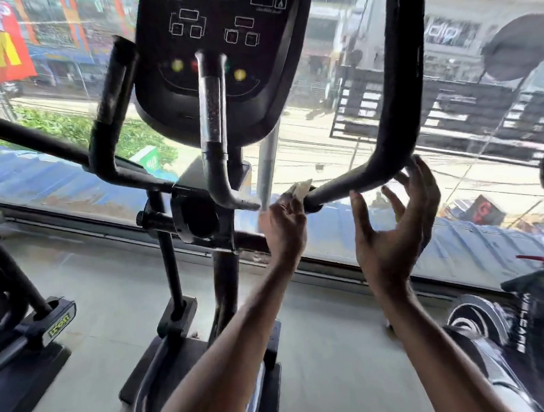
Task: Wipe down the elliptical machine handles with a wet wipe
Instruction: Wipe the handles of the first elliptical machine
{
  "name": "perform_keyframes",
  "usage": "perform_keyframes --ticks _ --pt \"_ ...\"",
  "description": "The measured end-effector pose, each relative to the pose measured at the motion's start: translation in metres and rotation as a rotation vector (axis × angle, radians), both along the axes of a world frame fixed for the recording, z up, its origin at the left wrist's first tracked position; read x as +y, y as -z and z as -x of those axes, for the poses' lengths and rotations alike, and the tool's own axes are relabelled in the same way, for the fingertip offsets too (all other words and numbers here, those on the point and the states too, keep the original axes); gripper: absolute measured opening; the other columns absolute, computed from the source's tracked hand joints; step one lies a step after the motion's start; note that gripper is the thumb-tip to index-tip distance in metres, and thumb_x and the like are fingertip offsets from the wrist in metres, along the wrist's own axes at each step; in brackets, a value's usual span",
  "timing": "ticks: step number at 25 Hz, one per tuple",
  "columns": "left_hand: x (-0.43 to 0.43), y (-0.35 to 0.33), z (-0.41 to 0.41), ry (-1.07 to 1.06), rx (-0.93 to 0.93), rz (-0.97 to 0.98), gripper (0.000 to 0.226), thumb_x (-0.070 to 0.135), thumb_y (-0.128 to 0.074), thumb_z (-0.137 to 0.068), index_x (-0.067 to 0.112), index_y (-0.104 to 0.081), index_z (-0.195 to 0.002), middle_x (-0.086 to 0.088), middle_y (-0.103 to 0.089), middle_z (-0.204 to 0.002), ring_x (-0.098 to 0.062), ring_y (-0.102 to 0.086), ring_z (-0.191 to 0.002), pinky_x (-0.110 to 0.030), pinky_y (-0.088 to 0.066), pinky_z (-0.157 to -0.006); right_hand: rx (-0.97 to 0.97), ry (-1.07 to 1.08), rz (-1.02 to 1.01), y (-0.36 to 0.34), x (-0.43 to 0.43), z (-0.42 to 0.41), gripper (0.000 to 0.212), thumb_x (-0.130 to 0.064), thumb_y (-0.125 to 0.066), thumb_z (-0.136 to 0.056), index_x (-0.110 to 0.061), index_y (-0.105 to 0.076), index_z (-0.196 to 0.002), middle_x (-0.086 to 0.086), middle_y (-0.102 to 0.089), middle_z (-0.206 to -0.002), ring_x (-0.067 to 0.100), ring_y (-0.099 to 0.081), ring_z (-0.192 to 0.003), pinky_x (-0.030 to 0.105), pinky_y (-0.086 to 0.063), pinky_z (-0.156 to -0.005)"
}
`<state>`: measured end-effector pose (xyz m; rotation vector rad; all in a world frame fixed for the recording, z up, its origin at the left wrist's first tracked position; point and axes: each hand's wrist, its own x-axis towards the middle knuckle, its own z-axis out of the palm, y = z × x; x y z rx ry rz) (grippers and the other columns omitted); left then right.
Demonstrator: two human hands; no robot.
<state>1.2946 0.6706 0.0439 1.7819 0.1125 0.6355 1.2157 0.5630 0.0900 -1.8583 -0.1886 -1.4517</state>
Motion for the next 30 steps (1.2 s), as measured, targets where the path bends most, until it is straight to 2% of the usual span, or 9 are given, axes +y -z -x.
perform_keyframes --ticks 2,5,9,12,14,18,25,28,30 --pt "-0.009 0.012 -0.015 0.030 -0.044 0.022 0.020 0.016 -0.060 -0.097 0.010 -0.078 -0.102 -0.017 -0.077 -0.084 -0.024 -0.067 -0.061 -0.035 -0.052 -0.056 -0.062 0.063 0.079 -0.008 0.004 0.002 0.062 -0.008 -0.075 -0.089 0.014 -0.043 -0.138 0.025 -0.041 -0.147 0.043 -0.049 -0.131 0.045 -0.057 -0.092" --pt "-0.021 0.028 -0.029 0.091 -0.157 0.006 0.028 0.019 -0.058 -0.096 0.017 -0.072 -0.120 -0.012 -0.076 -0.103 -0.027 -0.076 -0.080 -0.034 -0.060 -0.065 -0.081 0.125 0.123 -0.013 0.007 -0.001 0.056 -0.006 -0.073 -0.091 0.012 -0.046 -0.137 0.022 -0.043 -0.145 0.045 -0.051 -0.129 0.046 -0.060 -0.086" --pt "-0.025 0.040 -0.036 0.147 -0.238 -0.093 0.032 0.014 -0.060 -0.093 0.017 -0.072 -0.122 -0.007 -0.074 -0.111 -0.019 -0.070 -0.072 -0.024 -0.049 -0.062 -0.086 0.175 0.131 -0.012 0.010 -0.003 0.057 -0.006 -0.073 -0.091 0.009 -0.046 -0.138 0.018 -0.043 -0.145 0.044 -0.051 -0.128 0.044 -0.060 -0.086" --pt "-0.018 0.053 -0.046 0.189 -0.179 -0.134 0.033 0.007 -0.059 -0.092 0.014 -0.073 -0.120 -0.011 -0.077 -0.104 -0.033 -0.072 -0.071 -0.029 -0.046 -0.062 -0.081 0.176 0.118 -0.012 0.013 -0.003 0.058 -0.005 -0.073 -0.090 0.008 -0.045 -0.139 0.016 -0.042 -0.146 0.047 -0.052 -0.127 0.045 -0.060 -0.086" --pt "-0.017 0.052 -0.045 0.210 -0.184 -0.087 0.037 0.005 -0.058 -0.092 0.014 -0.070 -0.125 -0.011 -0.075 -0.111 -0.034 -0.073 -0.081 -0.030 -0.051 -0.068 -0.085 0.178 0.120 -0.013 0.014 -0.003 0.058 -0.004 -0.074 -0.089 0.009 -0.045 -0.138 0.016 -0.043 -0.145 0.048 -0.052 -0.125 0.044 -0.061 -0.085" --pt "-0.028 0.033 -0.010 0.259 -0.442 0.061 0.041 0.002 -0.055 -0.092 0.008 -0.065 -0.131 -0.003 -0.062 -0.133 -0.013 -0.063 -0.120 -0.018 -0.052 -0.097 -0.082 0.172 0.129 -0.015 0.014 -0.001 0.059 -0.004 -0.075 -0.088 0.007 -0.046 -0.138 0.015 -0.043 -0.145 0.048 -0.053 -0.126 0.044 -0.061 -0.084" --pt "-0.033 0.038 -0.008 0.224 -0.328 0.119 0.038 0.008 -0.052 -0.097 0.009 -0.062 -0.134 0.001 -0.056 -0.137 -0.027 -0.073 -0.104 -0.012 -0.049 -0.083 -0.072 0.175 0.131 -0.018 0.013 0.002 0.060 -0.004 -0.077 -0.087 0.009 -0.047 -0.137 0.017 -0.045 -0.143 0.045 -0.055 -0.124 0.043 -0.061 -0.083" --pt "-0.038 0.037 0.004 0.256 -0.472 0.048 0.038 0.004 -0.053 -0.097 0.005 -0.060 -0.135 0.000 -0.055 -0.140 -0.026 -0.067 -0.116 -0.025 -0.055 -0.088 -0.068 0.170 0.127 -0.018 0.013 0.003 0.060 -0.004 -0.077 -0.086 0.010 -0.047 -0.137 0.018 -0.045 -0.143 0.042 -0.056 -0.123 0.043 -0.061 -0.083" --pt "-0.035 0.042 -0.004 0.241 -0.420 0.061 0.039 0.002 -0.056 -0.096 0.005 -0.060 -0.134 0.002 -0.054 -0.139 -0.023 -0.069 -0.110 -0.029 -0.057 -0.081 -0.059 0.165 0.124 -0.019 0.013 0.003 0.060 -0.005 -0.077 -0.087 0.009 -0.047 -0.137 0.020 -0.045 -0.143 0.040 -0.057 -0.122 0.043 -0.061 -0.082"
